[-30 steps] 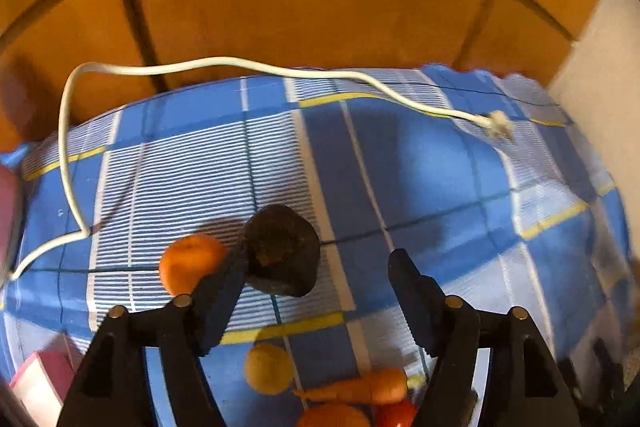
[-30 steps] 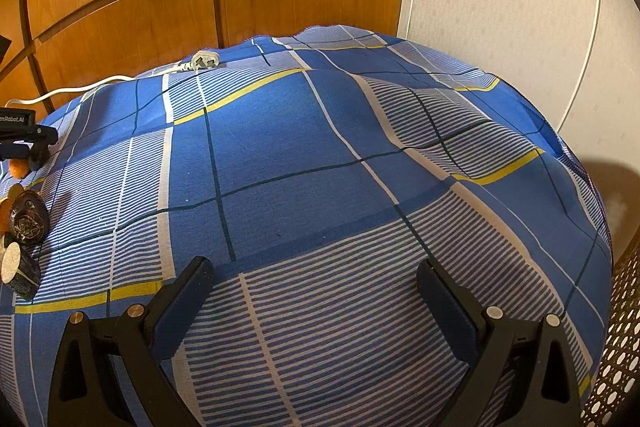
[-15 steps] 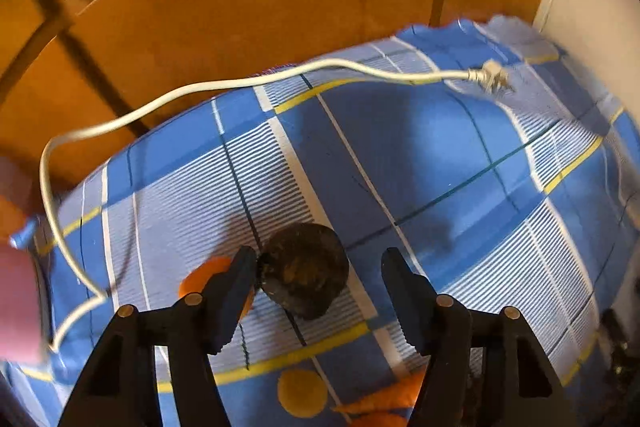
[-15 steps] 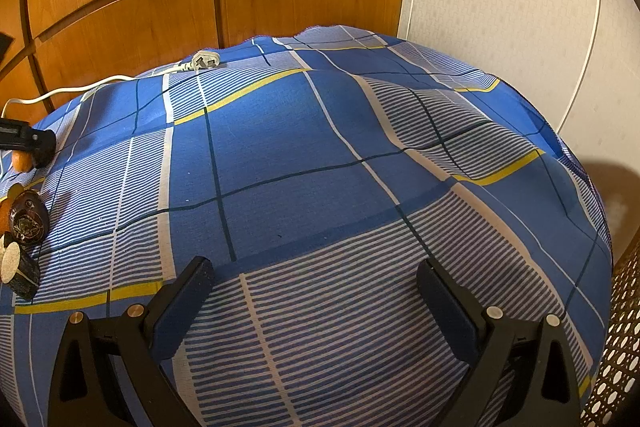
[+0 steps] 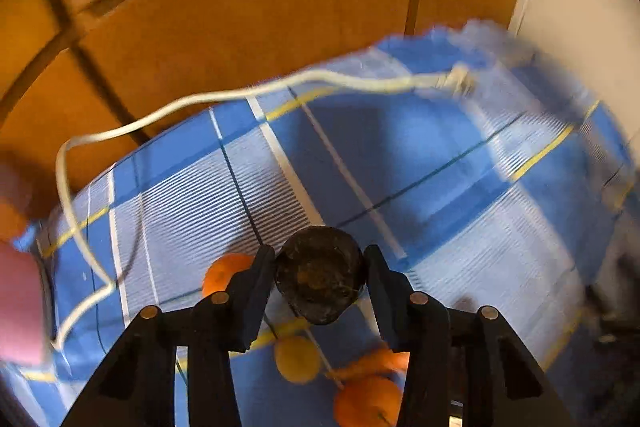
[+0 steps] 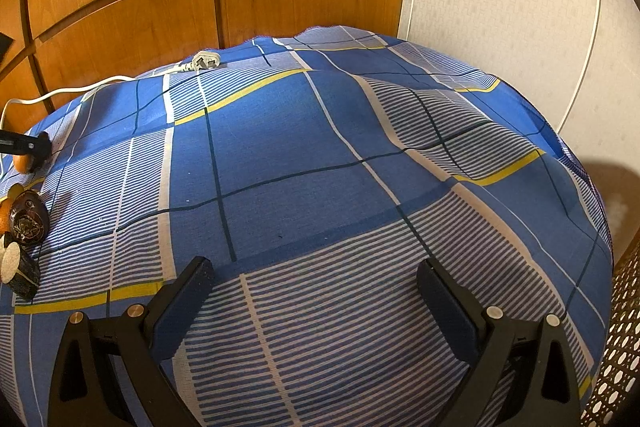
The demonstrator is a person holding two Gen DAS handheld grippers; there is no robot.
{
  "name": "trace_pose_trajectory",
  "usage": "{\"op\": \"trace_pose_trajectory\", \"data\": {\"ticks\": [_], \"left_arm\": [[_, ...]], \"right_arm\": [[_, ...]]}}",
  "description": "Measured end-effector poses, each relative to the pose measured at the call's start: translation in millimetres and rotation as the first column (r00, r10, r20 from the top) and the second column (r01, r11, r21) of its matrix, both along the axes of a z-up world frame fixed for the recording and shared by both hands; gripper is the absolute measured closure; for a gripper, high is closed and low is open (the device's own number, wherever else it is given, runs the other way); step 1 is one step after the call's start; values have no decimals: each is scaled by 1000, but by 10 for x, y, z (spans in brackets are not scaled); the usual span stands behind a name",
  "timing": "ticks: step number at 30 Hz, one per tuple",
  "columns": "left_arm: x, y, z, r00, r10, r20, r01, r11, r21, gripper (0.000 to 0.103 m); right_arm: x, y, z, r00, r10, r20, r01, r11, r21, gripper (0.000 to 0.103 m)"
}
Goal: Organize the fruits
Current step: 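Carry the dark fruit with the left tool into the tray and release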
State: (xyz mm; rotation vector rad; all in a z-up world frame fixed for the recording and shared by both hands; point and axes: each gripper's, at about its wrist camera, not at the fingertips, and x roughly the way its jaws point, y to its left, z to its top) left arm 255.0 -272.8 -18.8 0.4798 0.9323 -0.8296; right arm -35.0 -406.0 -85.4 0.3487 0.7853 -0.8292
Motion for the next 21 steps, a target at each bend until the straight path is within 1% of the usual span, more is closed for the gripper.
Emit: {"op": "trace_pose_trajectory", "data": {"ticks": [2,3,4,6,8,9,10,11,12,13,14,15,16,18,19,20,21], "left_arm": [[-98,250,236,999,47,-2,-47,995,-93,57],[-165,423,362,997,75,-14,-76,987,-141,57],[-210,533,430,995,95,-17,-97,982,-163,57],[-333,884,592,985,173,-22,-173,962,-209,57],[-444,1334,686,958,281,-52,-285,926,-248,57],[-499,1534,706,942,332,-55,-334,906,-259,56],[-558,1763,707,915,401,-54,-400,878,-264,56],[-613,1924,687,894,444,-53,-442,860,-254,56],[-618,2098,619,865,498,-59,-496,834,-242,56],[-647,2348,517,823,561,-85,-564,794,-225,56],[-680,2499,436,794,603,-80,-605,771,-198,56],[-712,2588,379,777,626,-65,-627,759,-177,56],[-752,2710,282,754,654,-59,-654,740,-156,56],[-793,2913,144,725,682,-98,-688,709,-153,56],[-809,2958,94,714,694,-93,-699,700,-147,56],[-833,3016,41,695,714,-81,-717,683,-139,56],[-845,3046,-13,684,724,-83,-728,672,-137,56]], "right_arm": [[1,3,0,1000,0,0,0,1000,0,0],[5,0,0,1000,0,-1,0,1000,0,0],[2,4,-1,1000,0,-1,0,1000,-1,0],[4,1,0,1000,0,-2,0,1000,0,0],[4,6,-4,1000,0,-2,0,1000,-1,0],[6,6,-4,1000,0,-2,0,1000,-1,0],[9,5,-5,1000,0,-3,0,1000,0,0],[12,4,-5,1000,0,-3,0,1000,0,0],[13,3,-6,1000,0,-3,0,1000,1,0],[16,5,-9,1000,1,-4,-1,1000,1,0],[16,5,-11,1000,1,-4,-1,1000,1,0],[17,5,-12,1000,2,-5,-2,1000,2,0],[17,5,-12,1000,2,-5,-2,1000,2,0],[18,2,-14,1000,2,-5,-2,1000,5,0],[19,-1,-14,1000,3,-5,-3,1000,7,0],[17,-4,-15,1000,3,-4,-3,1000,9,0],[17,-8,-16,1000,4,-5,-4,1000,12,0]]}}
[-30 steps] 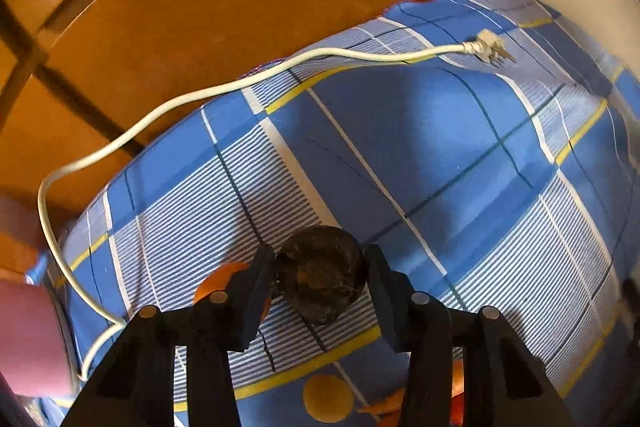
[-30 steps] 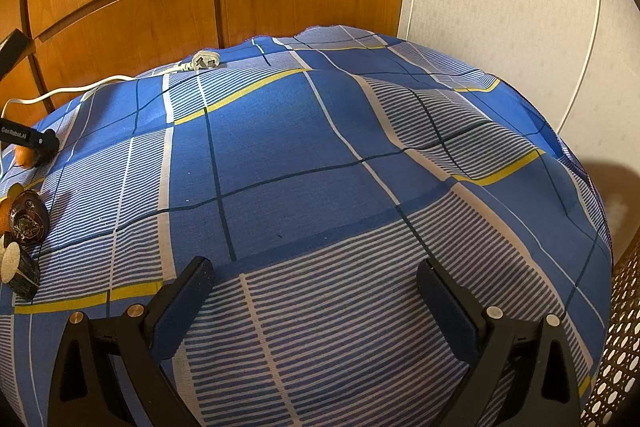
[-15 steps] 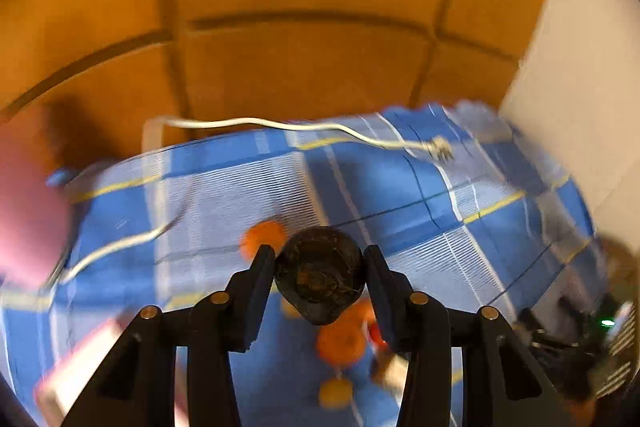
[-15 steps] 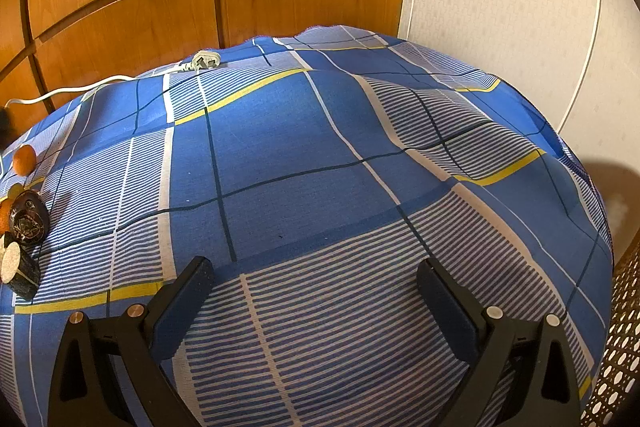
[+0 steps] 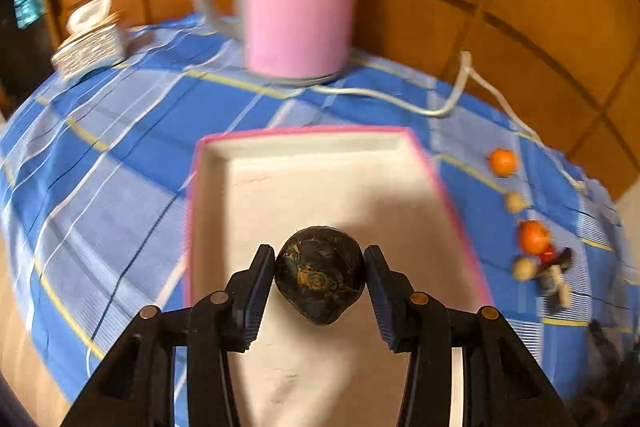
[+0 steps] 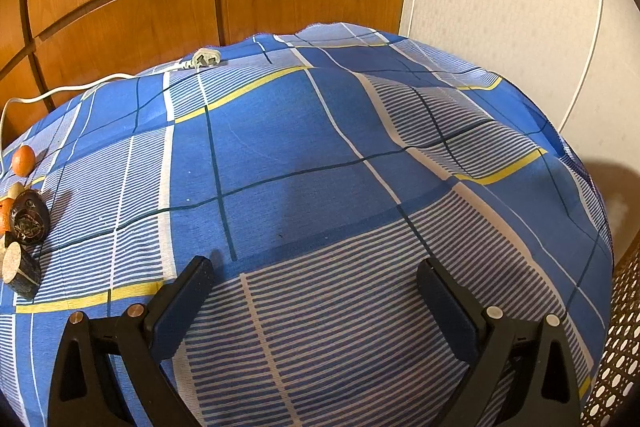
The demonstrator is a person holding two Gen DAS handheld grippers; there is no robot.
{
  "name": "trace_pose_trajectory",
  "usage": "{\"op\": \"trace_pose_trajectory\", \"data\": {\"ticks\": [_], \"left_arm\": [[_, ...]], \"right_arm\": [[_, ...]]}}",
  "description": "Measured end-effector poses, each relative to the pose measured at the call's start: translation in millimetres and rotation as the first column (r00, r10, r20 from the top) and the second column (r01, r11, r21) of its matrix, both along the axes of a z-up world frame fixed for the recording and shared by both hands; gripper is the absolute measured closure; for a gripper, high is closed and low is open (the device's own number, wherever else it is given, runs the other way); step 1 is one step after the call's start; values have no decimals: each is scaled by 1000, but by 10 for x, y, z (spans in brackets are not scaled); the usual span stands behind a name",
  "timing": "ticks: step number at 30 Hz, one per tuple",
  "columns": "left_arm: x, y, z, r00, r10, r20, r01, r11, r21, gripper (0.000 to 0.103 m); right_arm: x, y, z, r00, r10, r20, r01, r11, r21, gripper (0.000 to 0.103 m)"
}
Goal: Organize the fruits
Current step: 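Carry the dark fruit with the left tool into the tray and release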
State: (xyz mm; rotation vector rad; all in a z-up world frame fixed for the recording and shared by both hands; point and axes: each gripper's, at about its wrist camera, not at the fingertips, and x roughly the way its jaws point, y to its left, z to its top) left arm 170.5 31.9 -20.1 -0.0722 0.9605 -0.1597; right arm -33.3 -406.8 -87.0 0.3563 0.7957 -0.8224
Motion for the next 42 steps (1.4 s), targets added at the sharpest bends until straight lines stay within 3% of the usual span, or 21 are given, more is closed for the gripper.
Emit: {"op": "trace_pose_trajectory", "data": {"ticks": [3,7,11,19,21,25,28,33,37,42], "left_arm": [[-13,124,-175,998,37,-43,-37,999,-4,56],[-77,154,-195,999,48,-16,-49,999,-16,53],[-175,224,-147,999,51,-7,-51,998,-44,43],[-347,296,-30,998,56,15,-55,996,-66,38],[-427,332,47,997,68,36,-65,996,-66,32],[-534,401,153,995,84,53,-79,994,-81,29],[-646,447,222,993,97,68,-91,992,-84,28],[-841,511,290,990,98,97,-91,993,-73,23],[-1008,635,272,990,118,84,-112,991,-73,23],[-1279,873,174,977,196,79,-191,979,-70,23]], "right_arm": [[-2,-5,2,1000,1,-1,-1,1000,8,0],[14,-27,5,1000,1,-12,-1,1000,17,0],[20,-30,10,1000,2,-17,-2,1000,19,0],[41,-42,29,999,3,-42,-2,999,39,0],[58,-51,53,998,4,-56,0,998,62,4],[168,57,141,993,109,-41,-104,989,105,24],[299,282,241,967,252,32,-254,956,146,25],[582,768,368,869,484,98,-494,856,153,30],[703,1034,418,803,584,115,-596,790,147,30],[890,1254,427,758,647,82,-652,748,126,30]]}}
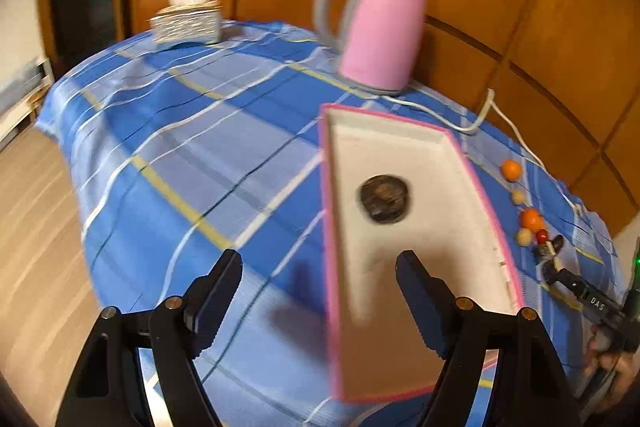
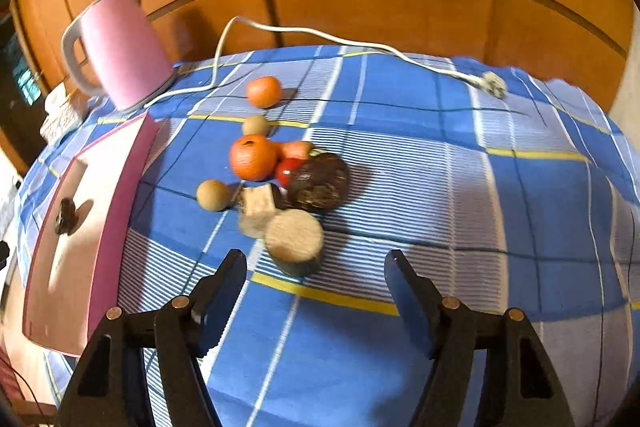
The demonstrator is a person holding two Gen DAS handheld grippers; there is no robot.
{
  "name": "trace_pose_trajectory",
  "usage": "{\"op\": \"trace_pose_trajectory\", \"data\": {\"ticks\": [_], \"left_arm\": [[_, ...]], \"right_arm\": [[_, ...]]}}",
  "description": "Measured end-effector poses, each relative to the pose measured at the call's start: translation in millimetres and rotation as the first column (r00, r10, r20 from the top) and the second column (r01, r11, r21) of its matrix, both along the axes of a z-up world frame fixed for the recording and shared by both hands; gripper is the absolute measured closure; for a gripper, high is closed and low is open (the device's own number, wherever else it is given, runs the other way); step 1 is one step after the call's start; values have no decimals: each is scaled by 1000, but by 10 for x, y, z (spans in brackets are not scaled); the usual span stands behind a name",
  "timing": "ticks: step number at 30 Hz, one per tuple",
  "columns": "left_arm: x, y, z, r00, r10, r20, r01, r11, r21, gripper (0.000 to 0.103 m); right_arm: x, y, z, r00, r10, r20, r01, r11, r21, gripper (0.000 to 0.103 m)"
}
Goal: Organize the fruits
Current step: 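Carry the dark fruit with the left tool into the tray and release, then place the wooden log piece in the tray with the right tool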
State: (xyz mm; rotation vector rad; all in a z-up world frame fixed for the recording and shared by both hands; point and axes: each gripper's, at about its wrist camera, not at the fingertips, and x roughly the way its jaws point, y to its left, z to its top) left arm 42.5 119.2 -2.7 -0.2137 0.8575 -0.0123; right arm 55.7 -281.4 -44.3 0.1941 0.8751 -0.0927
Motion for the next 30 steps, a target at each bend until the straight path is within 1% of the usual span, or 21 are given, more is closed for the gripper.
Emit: {"op": "trace_pose_trajectory", "data": {"ticks": [3,4,5,7,9,10,13,15,17,20,21,24,26,27,30], "left_arm": [[-188,142,-100,996,84,17,-84,996,-13,23],[-232,183,-148,994,107,16,-106,994,-27,23],[-255,209,-178,993,121,12,-120,992,-38,23],[-270,230,-244,991,133,-8,-133,989,-57,23],[-268,199,-254,991,132,-6,-132,989,-59,23],[-267,178,-255,993,121,-2,-121,991,-60,23],[-282,66,-257,996,87,19,-86,995,-46,23],[-283,-21,-290,998,58,19,-58,998,-34,23],[-286,-77,-325,999,44,20,-44,999,-29,23],[-279,-107,-362,999,40,18,-39,999,-32,23],[-265,-110,-374,999,39,14,-38,999,-39,23],[-262,-88,-407,999,45,8,-45,998,-51,23],[-258,-63,-430,999,49,1,-49,997,-61,23],[-260,-51,-440,999,51,0,-51,997,-65,23],[-266,-37,-453,999,53,-2,-53,996,-70,23]], "right_arm": [[101,39,-55,999,20,-28,-21,999,-36,31],[131,59,-78,999,25,-35,-27,998,-56,38],[161,67,-101,999,31,-44,-34,997,-71,48],[201,94,-153,997,39,-63,-45,995,-93,54],[223,108,-202,995,57,-79,-65,993,-96,61],[209,109,-203,995,65,-77,-72,993,-95,67],[173,172,-170,996,55,-66,-64,986,-152,69],[134,158,-119,998,49,-49,-55,990,-129,69],[53,142,-59,999,36,-37,-41,989,-139,69],[-38,148,52,999,42,-17,-44,992,-117,69],[-55,176,92,998,59,-10,-60,993,-103,69],[-50,380,231,988,157,15,-155,985,-80,69],[-18,579,337,970,241,39,-238,969,-72,69],[29,714,390,956,291,45,-288,955,-71,69],[192,1038,461,923,383,46,-379,922,-77,69]]}}
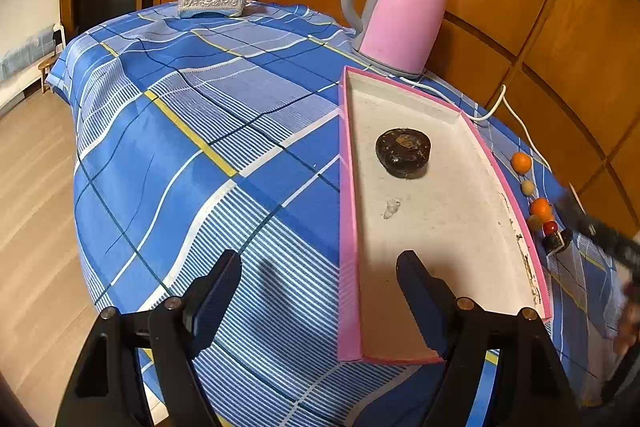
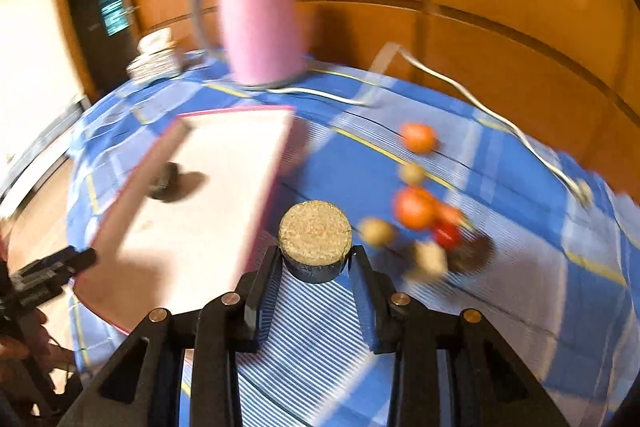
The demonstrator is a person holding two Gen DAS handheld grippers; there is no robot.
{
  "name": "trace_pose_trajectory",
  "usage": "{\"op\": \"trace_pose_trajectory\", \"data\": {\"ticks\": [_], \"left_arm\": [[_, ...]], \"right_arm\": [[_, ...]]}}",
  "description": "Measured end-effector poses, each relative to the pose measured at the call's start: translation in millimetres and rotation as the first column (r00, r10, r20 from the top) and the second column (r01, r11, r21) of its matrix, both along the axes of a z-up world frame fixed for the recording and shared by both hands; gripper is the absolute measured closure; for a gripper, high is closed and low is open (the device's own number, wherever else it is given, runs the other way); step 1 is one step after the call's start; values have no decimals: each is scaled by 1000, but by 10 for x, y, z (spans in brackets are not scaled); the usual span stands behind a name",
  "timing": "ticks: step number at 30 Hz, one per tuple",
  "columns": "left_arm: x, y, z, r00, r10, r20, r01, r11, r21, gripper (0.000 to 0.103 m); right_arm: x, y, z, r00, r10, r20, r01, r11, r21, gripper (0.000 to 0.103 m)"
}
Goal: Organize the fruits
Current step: 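Place the wooden log piece in the tray with the right tool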
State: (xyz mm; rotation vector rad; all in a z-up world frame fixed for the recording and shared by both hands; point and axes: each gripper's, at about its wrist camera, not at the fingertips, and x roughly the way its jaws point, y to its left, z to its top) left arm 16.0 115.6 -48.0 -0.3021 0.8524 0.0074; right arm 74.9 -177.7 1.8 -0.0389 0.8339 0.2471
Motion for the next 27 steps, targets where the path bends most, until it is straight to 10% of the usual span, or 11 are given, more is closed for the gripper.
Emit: {"op": "trace_pose_trajectory", "data": {"ticks": [10,27], "left_arm": [[-14,-14,-19,1000,-8,2,8,1000,-11,22],[-5,2,-81,1000,-3,-17,3,1000,-28,21]], "right_arm": [[791,864,23,985,161,-61,-162,987,-8,69],[1586,1131,-372,988,83,-130,-95,992,-82,64]]}}
